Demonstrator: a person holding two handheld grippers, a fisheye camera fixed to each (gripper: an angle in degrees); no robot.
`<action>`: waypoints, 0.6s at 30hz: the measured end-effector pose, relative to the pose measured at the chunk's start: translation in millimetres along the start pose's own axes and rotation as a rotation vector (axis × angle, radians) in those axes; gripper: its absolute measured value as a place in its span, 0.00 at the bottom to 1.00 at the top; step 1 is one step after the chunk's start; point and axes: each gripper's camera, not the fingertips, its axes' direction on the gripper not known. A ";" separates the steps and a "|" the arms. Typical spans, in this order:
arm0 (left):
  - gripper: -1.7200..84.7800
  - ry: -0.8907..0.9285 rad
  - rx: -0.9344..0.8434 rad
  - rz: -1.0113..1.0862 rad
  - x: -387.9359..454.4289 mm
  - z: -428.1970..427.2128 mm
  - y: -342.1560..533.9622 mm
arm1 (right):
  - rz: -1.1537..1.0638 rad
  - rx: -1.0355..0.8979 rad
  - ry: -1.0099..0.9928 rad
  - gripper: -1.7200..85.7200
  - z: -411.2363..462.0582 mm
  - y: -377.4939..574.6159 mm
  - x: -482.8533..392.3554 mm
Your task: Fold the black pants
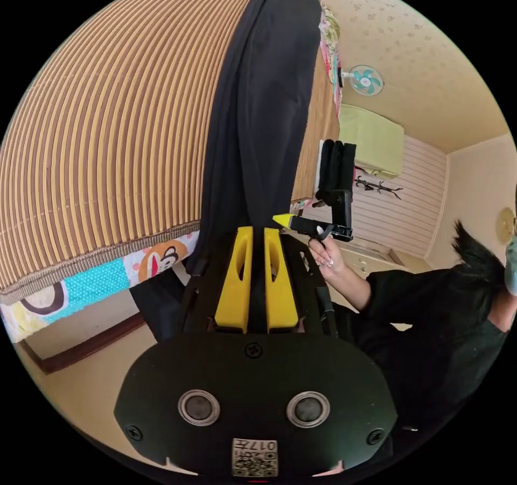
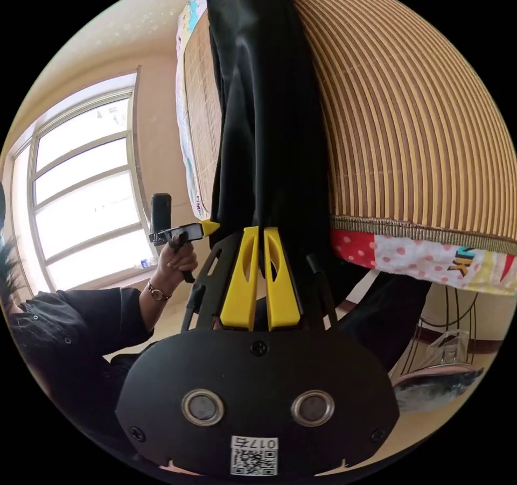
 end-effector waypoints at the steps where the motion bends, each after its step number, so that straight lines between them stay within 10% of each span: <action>1: 0.07 0.019 0.017 0.019 4.1 -2.5 4.4 | -0.014 0.003 0.004 0.05 -4.6 3.2 -2.2; 9: 0.06 -0.146 0.010 -0.104 -14.2 36.5 36.2 | 0.143 -0.174 0.298 0.06 24.5 -15.7 28.2; 18: 0.07 -0.123 0.073 -0.103 6.9 34.0 51.0 | -0.215 0.273 0.473 0.12 -5.0 -145.4 -105.2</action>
